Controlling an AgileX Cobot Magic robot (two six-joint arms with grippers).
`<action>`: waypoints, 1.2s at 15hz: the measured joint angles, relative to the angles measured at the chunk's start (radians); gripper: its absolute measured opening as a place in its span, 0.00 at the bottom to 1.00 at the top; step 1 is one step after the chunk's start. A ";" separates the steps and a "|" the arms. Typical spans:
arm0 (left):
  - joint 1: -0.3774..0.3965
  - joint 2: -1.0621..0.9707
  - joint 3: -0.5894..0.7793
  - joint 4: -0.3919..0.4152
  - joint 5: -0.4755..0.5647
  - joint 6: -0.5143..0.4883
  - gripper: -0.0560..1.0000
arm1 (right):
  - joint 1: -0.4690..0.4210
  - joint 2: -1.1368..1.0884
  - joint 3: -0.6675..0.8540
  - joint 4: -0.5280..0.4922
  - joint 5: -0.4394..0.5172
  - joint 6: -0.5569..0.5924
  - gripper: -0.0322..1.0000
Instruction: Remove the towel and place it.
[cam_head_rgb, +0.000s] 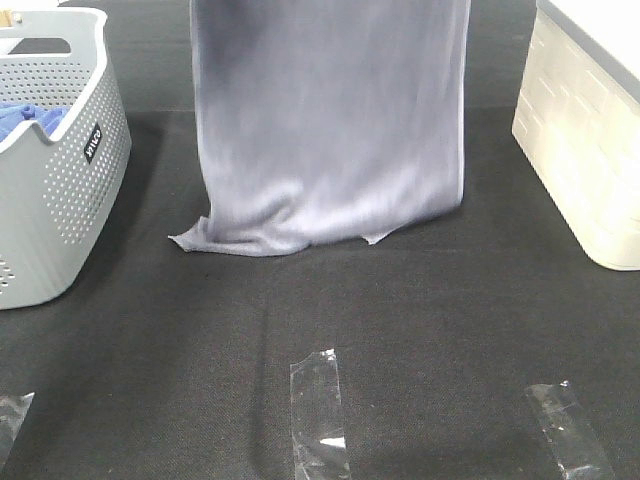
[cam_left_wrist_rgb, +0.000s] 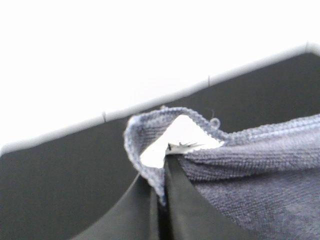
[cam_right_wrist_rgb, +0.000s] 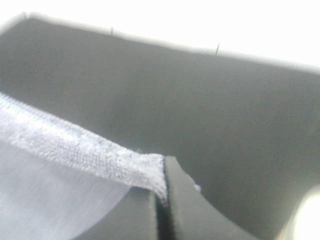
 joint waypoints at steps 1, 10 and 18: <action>0.016 -0.007 0.000 0.002 -0.122 -0.002 0.05 | 0.000 0.000 -0.021 -0.007 -0.087 -0.010 0.03; 0.091 -0.018 -0.035 0.050 -0.644 0.019 0.05 | 0.007 0.002 -0.250 -0.019 -0.210 -0.119 0.03; -0.009 0.024 -0.033 -0.151 0.293 0.039 0.05 | 0.008 0.086 -0.249 -0.022 0.375 -0.089 0.03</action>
